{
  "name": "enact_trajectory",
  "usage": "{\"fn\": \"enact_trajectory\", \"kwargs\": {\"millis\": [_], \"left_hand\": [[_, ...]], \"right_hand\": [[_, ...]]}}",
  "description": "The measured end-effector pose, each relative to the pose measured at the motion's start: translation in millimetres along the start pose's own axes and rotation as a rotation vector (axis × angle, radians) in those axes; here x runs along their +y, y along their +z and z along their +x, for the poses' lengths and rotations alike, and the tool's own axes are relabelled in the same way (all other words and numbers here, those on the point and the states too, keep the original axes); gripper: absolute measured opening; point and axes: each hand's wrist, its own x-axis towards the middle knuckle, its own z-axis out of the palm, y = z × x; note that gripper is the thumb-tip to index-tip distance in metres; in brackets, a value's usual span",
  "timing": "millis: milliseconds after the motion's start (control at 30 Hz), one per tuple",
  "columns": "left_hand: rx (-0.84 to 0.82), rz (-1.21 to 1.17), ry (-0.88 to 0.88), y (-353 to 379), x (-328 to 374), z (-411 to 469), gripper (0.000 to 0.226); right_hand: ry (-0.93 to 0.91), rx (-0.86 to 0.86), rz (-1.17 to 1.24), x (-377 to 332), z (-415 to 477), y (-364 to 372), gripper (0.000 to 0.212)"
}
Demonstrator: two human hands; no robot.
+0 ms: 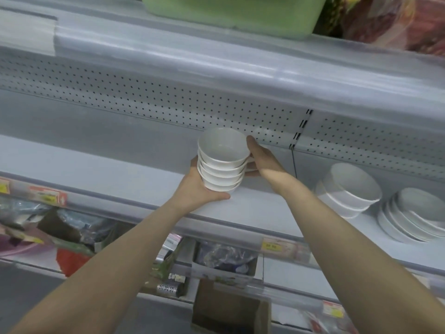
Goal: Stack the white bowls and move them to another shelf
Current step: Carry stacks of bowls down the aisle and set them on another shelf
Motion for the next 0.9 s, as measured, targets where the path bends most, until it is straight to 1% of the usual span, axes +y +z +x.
{"fn": "enact_trajectory", "kwargs": {"millis": [100,300,400,500,600,700,767,867,900], "left_hand": [[0.026,0.033,0.01,0.6,0.7,0.0,0.092],[0.026,0.024,0.03,-1.6,8.7,-7.3,0.088],[0.003,-0.011,0.098,-3.9,26.5,-18.7,0.075],[-0.041,-0.023,0.164,-3.9,43.1,-35.2,0.068],[-0.115,-0.041,0.197,0.3,54.9,-57.6,0.074],[-0.195,-0.069,0.208,9.7,63.4,-83.9,0.073],[-0.248,-0.097,0.256,17.6,70.3,-101.7,0.074],[-0.321,-0.121,0.327,30.7,87.1,-125.1,0.083],[-0.36,-0.136,0.348,36.1,93.0,-132.8,0.084]], "right_hand": [[-0.024,0.005,0.036,4.4,3.6,1.8,0.042],[-0.059,0.072,0.042,2.3,-7.2,1.2,0.043],[-0.064,0.108,0.02,-5.1,-24.3,-4.0,0.05],[-0.076,0.15,-0.009,-8.1,-50.5,-12.0,0.052],[-0.095,0.182,-0.066,-7.6,-86.6,-20.1,0.054],[-0.114,0.222,-0.048,-4.6,-128.0,-26.5,0.045],[-0.111,0.265,-0.037,0.2,-154.3,-31.8,0.04],[-0.1,0.323,-0.074,8.1,-194.0,-42.3,0.045],[-0.093,0.34,-0.102,11.3,-207.2,-47.0,0.047]]}}
